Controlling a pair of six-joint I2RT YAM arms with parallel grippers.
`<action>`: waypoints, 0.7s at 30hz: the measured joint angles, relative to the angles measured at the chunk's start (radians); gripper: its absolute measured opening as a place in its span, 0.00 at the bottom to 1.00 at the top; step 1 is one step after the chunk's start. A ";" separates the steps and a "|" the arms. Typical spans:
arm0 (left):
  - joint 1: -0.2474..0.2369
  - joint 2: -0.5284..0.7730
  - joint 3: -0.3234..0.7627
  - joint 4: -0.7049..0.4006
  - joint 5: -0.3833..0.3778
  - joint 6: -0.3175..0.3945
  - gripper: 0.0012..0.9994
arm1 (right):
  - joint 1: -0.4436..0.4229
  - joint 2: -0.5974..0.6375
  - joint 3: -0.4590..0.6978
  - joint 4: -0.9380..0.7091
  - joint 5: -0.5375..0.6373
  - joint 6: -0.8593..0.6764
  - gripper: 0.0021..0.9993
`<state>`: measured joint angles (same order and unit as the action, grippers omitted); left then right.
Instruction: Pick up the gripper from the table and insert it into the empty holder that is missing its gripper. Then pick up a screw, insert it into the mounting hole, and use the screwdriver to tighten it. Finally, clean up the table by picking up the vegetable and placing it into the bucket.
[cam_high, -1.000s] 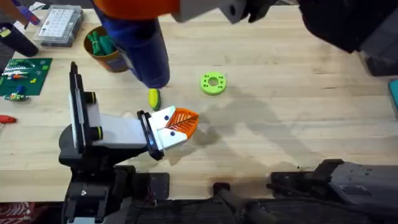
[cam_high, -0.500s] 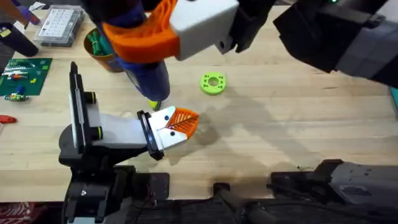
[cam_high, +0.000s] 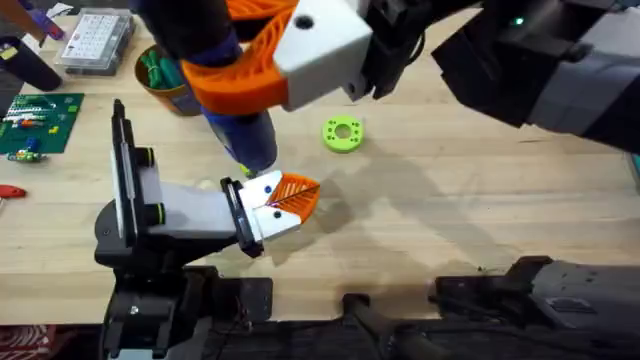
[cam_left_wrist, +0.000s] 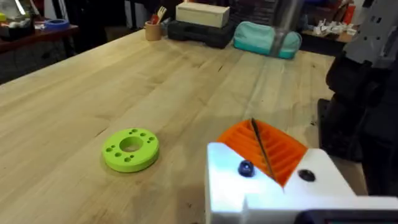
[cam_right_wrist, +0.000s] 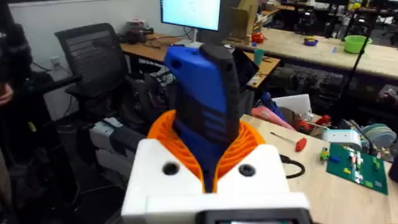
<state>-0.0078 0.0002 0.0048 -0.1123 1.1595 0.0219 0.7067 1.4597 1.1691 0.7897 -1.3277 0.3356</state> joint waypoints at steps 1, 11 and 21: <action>0.000 0.000 0.000 0.000 0.000 0.000 0.02 | 0.000 0.000 -0.007 0.017 0.002 0.000 0.04; 0.000 0.000 0.000 0.000 0.000 0.000 0.02 | 0.002 0.000 -0.030 0.041 0.004 0.000 0.04; 0.000 0.000 0.000 0.000 0.000 0.000 0.02 | 0.022 0.036 -0.032 0.042 0.006 0.001 0.04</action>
<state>-0.0078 0.0002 0.0048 -0.1127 1.1595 0.0219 0.7292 1.4961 1.1376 0.8317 -1.3212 0.3363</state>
